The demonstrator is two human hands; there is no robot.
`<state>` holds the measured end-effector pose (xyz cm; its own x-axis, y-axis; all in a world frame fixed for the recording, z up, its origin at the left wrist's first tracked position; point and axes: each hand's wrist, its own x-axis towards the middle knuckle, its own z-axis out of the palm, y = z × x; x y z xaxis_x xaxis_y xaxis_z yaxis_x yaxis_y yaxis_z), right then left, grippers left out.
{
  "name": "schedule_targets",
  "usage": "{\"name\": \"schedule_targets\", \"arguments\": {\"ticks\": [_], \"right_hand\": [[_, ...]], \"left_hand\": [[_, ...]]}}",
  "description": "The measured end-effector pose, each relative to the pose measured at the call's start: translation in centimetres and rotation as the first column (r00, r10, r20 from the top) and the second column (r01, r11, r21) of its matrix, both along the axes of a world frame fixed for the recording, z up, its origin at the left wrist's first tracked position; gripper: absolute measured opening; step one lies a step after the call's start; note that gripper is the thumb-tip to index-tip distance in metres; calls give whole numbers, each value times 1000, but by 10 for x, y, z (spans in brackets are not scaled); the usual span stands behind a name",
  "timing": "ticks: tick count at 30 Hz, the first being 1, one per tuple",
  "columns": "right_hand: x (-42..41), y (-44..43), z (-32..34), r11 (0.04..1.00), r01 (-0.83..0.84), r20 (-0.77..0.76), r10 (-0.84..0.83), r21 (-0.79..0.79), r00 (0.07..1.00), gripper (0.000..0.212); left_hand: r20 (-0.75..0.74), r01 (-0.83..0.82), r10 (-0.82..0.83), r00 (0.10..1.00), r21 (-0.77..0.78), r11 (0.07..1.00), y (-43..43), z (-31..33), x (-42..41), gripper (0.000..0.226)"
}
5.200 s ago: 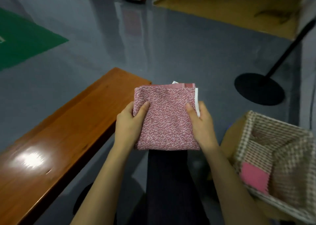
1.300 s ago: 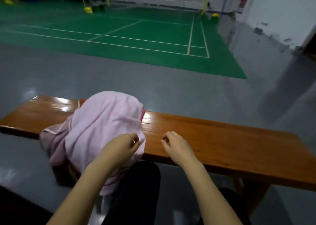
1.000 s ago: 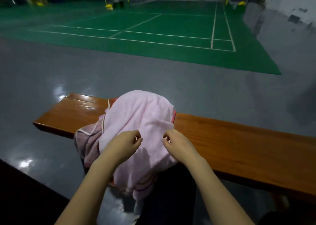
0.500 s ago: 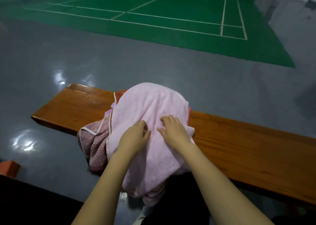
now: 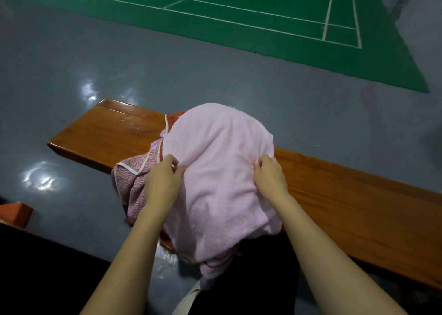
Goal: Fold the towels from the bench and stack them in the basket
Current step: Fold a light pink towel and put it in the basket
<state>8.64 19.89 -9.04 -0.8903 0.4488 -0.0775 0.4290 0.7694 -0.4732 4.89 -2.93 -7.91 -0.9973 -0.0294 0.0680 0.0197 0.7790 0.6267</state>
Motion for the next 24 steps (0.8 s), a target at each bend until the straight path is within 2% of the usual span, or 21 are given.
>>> {"name": "schedule_targets", "arguments": {"ticks": [2,4,6,7,9,11,12,13,15,16,17,19,21,22,24], "right_hand": [[2,1,5,999,14,-93,-11,39,996,22],[5,5,14,998,43,-263,-51,-37,964,18],[7,8,29,959,44,-430,-166,-279,887,14],[5,9,35,900,36,-450,-251,-435,857,14],[0,5,43,680,-2,-397,-426,-733,813,16],[-6,-3,46,355,-54,-254,-547,-933,798,11],[-8,-5,43,196,-51,-154,-557,-979,816,17],[-7,-6,40,66,-12,-45,-534,-998,844,31],[2,-7,35,-52,90,103,-432,-995,896,39],[8,-7,34,-50,126,135,-375,-991,917,37],[11,-7,33,-34,153,155,-346,-988,925,35],[18,-4,34,28,204,186,-305,-979,934,37],[23,0,38,71,227,206,-227,-971,952,36],[24,0,39,87,232,212,-198,-969,957,37],[26,-1,43,99,210,190,-181,-973,965,41]], "left_hand": [[17,-19,17,1000,121,993,-6,9,0,14],[28,-14,9,1000,191,982,-10,17,-2,14],[58,-13,-3,998,271,963,-11,27,-4,16],[73,-23,-2,997,338,941,-9,33,-4,18],[103,-71,23,994,487,871,1,45,-3,24],[192,-140,26,981,605,784,16,53,1,23],[246,-184,28,969,643,743,23,54,5,23],[297,-226,28,954,658,718,28,52,7,25],[392,-269,3,920,625,733,31,45,16,45],[441,-274,-23,897,596,754,32,45,24,57],[461,-256,-57,885,587,768,34,41,31,55],[425,-207,-129,896,658,724,42,41,47,24],[338,-155,-150,929,722,674,55,43,56,12],[284,-112,-145,948,722,682,61,41,56,13],[224,-11,-180,958,656,755,74,41,56,29]]}}
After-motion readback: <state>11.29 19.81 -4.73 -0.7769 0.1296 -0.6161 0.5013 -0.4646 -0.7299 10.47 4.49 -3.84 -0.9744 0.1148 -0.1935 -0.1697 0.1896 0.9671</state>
